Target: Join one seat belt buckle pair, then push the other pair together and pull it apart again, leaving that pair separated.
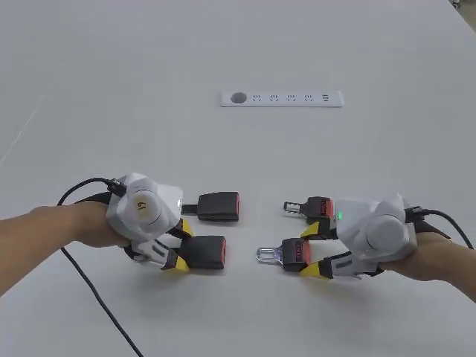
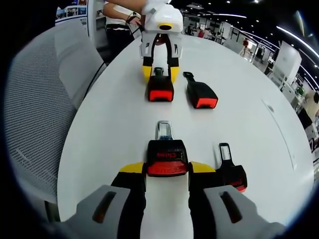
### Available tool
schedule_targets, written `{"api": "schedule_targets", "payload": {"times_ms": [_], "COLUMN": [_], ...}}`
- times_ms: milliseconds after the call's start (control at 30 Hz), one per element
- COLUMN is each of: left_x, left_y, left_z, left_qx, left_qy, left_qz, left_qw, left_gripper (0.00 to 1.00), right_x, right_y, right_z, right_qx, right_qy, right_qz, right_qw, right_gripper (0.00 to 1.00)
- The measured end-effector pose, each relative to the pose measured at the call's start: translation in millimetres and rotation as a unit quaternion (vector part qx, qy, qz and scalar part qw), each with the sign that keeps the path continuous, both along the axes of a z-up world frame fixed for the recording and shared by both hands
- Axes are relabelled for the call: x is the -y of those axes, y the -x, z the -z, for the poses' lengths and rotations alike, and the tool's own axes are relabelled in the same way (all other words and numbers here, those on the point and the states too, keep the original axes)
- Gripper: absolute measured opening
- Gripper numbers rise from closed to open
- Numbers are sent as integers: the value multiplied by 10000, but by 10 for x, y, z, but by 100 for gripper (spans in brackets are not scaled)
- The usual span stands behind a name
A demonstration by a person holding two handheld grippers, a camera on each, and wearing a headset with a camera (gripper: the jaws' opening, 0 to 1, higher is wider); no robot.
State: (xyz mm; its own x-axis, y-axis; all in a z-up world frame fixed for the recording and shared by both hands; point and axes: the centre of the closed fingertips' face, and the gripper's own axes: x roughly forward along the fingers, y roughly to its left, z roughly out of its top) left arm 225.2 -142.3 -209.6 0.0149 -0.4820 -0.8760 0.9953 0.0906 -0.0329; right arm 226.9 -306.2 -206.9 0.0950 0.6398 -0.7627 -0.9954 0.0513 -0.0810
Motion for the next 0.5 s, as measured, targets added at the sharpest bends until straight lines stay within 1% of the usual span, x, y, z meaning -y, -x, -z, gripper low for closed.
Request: {"api": "schedule_targets", "payload": {"times_ms": [267, 400, 500], "left_x": [-7, 2, -1], "left_y": [-6, 3, 0], "left_z": [6, -5, -3], "left_qx": [-4, -5, -7], "left_qy": [5, -4, -7], "left_qz": [-2, 3, 2], "left_qw": [10000, 10000, 10000], "left_gripper": [32, 32, 32], "right_x": [-140, -211, -260], "right_y": [-2, 21, 4], "right_z": [3, -7, -7], "right_qx": [12, 6, -2], "right_qy": [-37, -57, -72], "right_qz": [-70, -94, -109], "right_qw": [10000, 9999, 9999], "right_gripper": [31, 31, 31]}}
